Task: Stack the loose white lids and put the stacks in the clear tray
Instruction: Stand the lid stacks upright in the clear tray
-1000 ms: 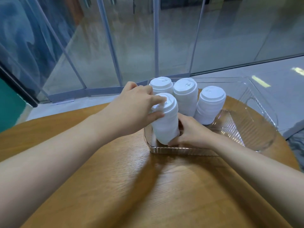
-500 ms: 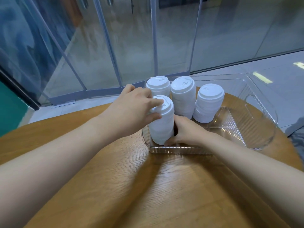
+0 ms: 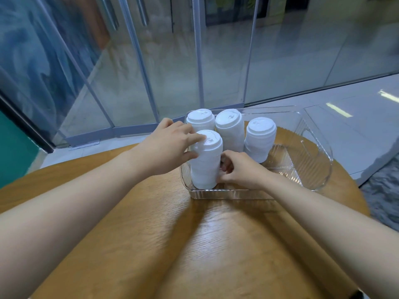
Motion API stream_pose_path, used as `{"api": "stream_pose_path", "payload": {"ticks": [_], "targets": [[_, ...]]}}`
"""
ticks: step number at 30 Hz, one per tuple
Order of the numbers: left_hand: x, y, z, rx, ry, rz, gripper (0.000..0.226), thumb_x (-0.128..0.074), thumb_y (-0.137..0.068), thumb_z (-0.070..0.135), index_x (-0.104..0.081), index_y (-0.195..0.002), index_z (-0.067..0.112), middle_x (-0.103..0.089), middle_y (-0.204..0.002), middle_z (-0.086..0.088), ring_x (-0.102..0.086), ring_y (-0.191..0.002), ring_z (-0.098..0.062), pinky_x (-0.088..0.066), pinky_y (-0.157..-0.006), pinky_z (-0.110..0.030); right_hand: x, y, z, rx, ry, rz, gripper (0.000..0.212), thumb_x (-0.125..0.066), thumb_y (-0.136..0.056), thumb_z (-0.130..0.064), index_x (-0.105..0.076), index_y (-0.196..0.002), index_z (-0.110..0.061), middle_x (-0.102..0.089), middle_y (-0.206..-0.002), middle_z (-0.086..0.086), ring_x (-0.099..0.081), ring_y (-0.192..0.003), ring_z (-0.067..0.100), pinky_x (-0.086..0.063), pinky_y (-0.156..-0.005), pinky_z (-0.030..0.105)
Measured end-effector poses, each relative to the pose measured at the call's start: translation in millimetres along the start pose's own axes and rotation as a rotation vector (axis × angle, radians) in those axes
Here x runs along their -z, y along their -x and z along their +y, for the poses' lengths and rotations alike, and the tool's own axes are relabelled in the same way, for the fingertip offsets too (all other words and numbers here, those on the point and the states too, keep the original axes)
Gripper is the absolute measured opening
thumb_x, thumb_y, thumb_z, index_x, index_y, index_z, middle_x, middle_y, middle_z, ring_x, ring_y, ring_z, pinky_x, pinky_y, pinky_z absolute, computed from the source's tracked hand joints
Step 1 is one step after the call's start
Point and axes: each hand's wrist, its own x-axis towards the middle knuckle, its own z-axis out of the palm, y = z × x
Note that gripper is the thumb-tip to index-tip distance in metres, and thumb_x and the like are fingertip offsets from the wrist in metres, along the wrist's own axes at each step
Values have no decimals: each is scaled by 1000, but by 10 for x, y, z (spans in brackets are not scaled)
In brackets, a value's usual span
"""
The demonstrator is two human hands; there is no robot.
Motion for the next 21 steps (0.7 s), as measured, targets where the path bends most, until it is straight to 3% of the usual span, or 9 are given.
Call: {"api": "stream_pose_path", "payload": {"ticks": [3, 7, 12, 21], "targets": [[135, 115, 18, 10, -27, -35, 51, -50, -103, 51, -44, -152, 37, -55, -141, 6, -49, -128, -20, -27, -107, -38, 136, 222, -123, -14, -13, 78, 52, -90, -78, -33, -63, -118, -16, -67, -91, -4, -63, -84, 13, -55, -79, 32], [462, 407, 14, 24, -97, -37, 50, -52, -102, 51, -45, -151, 40, -54, -143, 7, -48, -130, -19, -26, -109, -38, 268, 571, -376, 26, -76, 173, 47, -90, -79, -32, -61, -115, -23, -68, -88, -1, -58, -71, 1, -47, -68, 15], [941, 1000, 37, 70, -192, -53, 42, -51, -103, 50, -53, -144, 40, -54, -143, 7, -49, -129, -18, -26, -109, -40, 160, 937, -825, 92, -99, 173, 41, -91, -78, -32, -66, -109, -22, -70, -84, -3, -58, -67, -3, -47, -69, 14], [1747, 2736, -370, 331, -272, -93, 37, -51, -102, 50, -65, -131, 32, -61, -131, -5, -52, -120, -28, -28, -104, -46, -1145, 1269, -2182, 298, -150, -137, 36, -89, -80, -29, -68, -106, -17, -70, -82, 0, -56, -65, -1, -46, -64, 14]]}}
